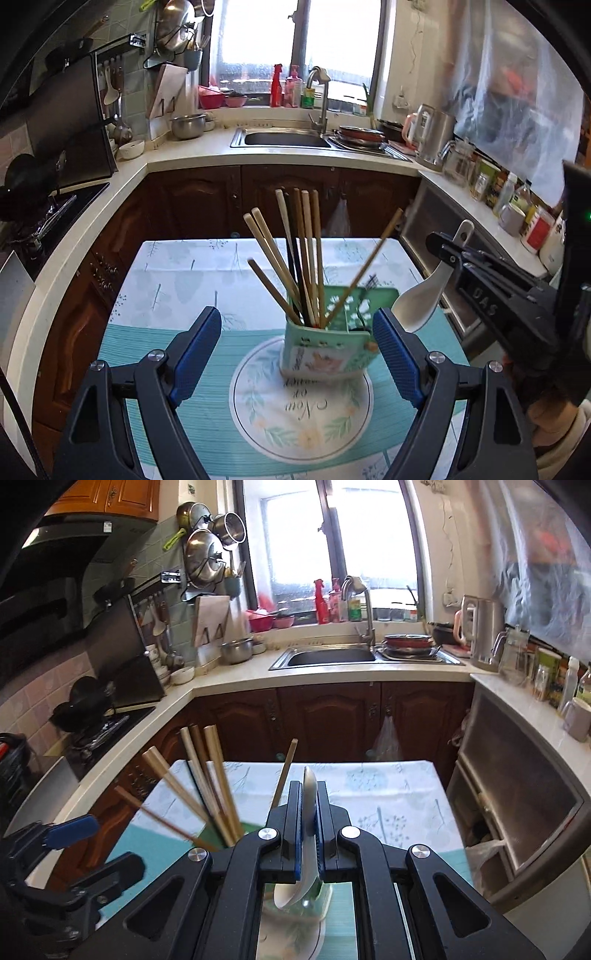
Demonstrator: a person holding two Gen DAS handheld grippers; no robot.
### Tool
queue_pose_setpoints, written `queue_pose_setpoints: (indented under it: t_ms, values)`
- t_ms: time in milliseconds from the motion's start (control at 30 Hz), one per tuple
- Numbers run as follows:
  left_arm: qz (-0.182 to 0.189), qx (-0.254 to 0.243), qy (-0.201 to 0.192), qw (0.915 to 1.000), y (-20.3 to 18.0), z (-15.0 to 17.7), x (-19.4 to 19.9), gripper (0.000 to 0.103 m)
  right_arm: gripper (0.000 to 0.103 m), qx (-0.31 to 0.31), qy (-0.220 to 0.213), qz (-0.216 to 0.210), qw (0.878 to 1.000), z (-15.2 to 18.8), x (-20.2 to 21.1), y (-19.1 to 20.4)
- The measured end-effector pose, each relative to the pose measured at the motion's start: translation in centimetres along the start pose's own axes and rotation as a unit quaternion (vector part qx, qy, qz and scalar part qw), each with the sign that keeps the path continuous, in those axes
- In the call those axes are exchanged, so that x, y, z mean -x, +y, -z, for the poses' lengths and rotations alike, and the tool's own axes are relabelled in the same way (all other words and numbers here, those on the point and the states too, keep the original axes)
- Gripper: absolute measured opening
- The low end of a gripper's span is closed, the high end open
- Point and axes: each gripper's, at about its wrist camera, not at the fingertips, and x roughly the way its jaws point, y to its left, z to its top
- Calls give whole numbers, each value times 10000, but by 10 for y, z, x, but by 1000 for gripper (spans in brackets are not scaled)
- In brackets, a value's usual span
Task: Organize utensils
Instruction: 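Carry the white ceramic spoon with the right gripper down into the green holder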
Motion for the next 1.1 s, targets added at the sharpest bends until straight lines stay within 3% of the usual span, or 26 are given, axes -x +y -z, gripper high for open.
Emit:
queue_pose_setpoints:
  t_ms: [233, 533, 700, 833, 900, 1100]
  values:
    - [-103, 259, 78, 9996, 20, -5, -26, 83, 6, 214, 358, 339, 9986, -4, -80, 13]
    - [-8, 316, 196, 9993, 25, 3, -40, 83, 9, 95, 792, -148, 9967, 30, -139, 12]
    - [48, 320, 244, 9992, 24, 8, -42, 83, 10, 198, 813, -214, 9963, 48, -142, 17]
    - [58, 326, 292, 9990, 25, 10, -43, 83, 20, 361, 939, -296, 9945, 67, -135, 21]
    - [61, 309, 302, 9990, 24, 12, -42, 83, 18, 333, 945, -421, 9941, 71, -133, 20]
    - [68, 321, 320, 9989, 24, 14, -42, 83, 12, 616, 660, -225, 9957, 89, -120, 24]
